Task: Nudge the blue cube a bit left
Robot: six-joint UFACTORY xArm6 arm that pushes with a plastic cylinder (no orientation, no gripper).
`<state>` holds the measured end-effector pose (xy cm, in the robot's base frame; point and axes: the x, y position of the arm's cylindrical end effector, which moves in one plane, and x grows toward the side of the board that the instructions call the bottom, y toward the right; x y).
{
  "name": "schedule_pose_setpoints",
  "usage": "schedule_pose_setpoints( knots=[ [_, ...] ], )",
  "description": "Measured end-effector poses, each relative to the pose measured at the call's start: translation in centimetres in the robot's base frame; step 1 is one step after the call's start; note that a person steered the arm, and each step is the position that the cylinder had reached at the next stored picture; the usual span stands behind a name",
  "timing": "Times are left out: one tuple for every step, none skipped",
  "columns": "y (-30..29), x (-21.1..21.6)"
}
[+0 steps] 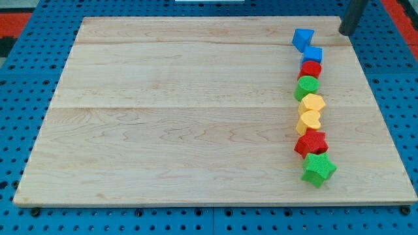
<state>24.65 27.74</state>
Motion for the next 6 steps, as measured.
schedule_pose_setpoints(
  knots=[
    [-0.2,0.0],
    [-0.3,1.2],
    [-1.0,2.1],
    [-2.9,4.4],
    [-1.2,8.1],
    [-0.6,10.4]
  ],
)
